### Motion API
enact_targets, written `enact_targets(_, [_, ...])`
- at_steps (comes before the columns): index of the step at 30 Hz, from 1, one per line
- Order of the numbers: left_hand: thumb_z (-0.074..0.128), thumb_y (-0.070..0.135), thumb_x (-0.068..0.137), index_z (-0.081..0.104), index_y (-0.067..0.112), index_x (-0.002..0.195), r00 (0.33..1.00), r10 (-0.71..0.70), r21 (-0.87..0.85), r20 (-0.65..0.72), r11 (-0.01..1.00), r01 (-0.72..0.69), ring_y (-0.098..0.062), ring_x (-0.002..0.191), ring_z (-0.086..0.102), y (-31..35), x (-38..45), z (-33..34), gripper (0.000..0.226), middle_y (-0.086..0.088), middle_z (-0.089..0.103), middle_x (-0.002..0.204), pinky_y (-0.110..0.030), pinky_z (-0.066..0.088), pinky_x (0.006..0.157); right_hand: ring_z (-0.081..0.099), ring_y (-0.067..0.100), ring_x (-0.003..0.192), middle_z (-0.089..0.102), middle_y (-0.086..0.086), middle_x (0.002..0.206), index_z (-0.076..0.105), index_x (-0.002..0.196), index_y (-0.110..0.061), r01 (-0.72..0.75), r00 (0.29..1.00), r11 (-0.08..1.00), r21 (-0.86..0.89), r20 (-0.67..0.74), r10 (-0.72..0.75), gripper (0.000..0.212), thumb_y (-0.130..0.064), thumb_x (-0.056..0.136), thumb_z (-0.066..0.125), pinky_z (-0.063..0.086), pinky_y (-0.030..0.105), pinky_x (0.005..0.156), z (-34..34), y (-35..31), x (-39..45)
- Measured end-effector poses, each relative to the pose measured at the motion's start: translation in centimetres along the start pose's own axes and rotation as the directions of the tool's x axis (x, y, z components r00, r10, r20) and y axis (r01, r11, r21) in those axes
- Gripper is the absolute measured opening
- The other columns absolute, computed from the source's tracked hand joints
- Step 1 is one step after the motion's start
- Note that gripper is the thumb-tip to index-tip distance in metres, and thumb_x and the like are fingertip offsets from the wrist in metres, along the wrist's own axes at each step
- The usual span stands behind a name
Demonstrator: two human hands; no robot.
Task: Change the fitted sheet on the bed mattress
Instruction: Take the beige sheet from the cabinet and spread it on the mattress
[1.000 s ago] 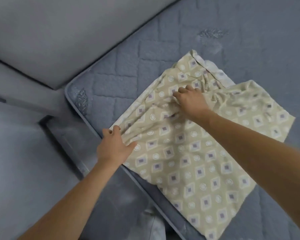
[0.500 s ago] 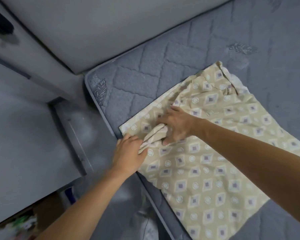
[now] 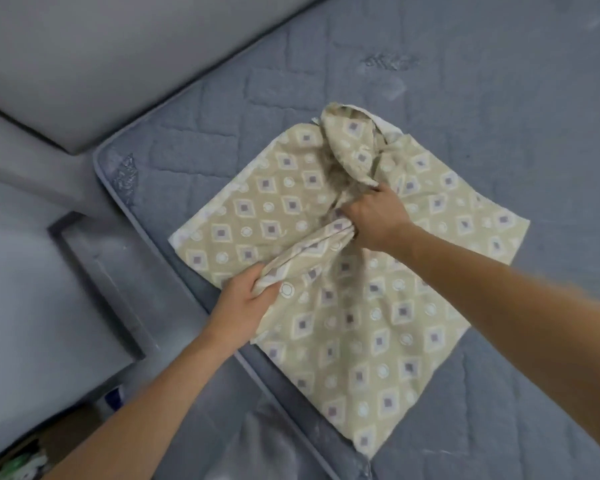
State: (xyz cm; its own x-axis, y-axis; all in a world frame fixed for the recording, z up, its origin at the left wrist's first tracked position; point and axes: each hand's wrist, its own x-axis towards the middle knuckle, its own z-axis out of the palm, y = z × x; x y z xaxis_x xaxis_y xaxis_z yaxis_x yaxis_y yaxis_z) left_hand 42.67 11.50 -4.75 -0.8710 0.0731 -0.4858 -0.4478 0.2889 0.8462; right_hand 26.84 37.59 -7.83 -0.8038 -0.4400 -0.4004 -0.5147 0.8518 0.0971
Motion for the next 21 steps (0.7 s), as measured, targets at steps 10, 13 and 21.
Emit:
enact_targets(10, [0.073,0.035,0.097,0.075,0.015,0.094,0.953,0.039,0.208,0.300,0.972,-0.106,-0.013,0.084,0.072,2.7,-4.4,17.3,0.020,0.003,0.076,0.088,-0.036,0.056,0.078,0.054,0.036,0.119,0.065,0.008,0.111,0.074,0.111,-0.022,-0.143,0.988,0.984,0.106,-0.046,0.148,0.031,-0.023,0.080,0.075,0.035,0.047,0.103,9.6,10.9,-22.5])
enact_targets(13, [0.074,0.030,0.097,0.060,0.027,0.072,0.914,0.117,0.282,0.388,0.929,-0.238,-0.009,0.072,0.057,2.8,-6.7,22.6,0.029,0.009,0.059,0.072,-0.030,0.044,0.072,0.058,0.038,0.115,0.063,0.010,0.101,0.075,0.099,-0.018,-0.213,0.955,0.970,0.117,-0.186,0.232,0.029,-0.013,0.071,0.077,0.023,0.056,0.116,12.6,12.8,-28.3])
enact_targets(21, [0.070,0.035,0.096,0.037,0.024,0.066,0.824,0.119,0.279,0.554,0.906,-0.319,-0.004,0.059,0.039,2.5,-12.6,35.1,0.046,0.015,0.039,0.062,-0.026,0.032,0.059,0.047,0.035,0.136,0.064,0.008,0.127,0.070,0.118,-0.014,-0.241,0.932,0.894,0.377,-0.166,0.321,0.031,-0.004,0.089,0.067,0.057,0.062,0.081,19.6,15.9,-40.3])
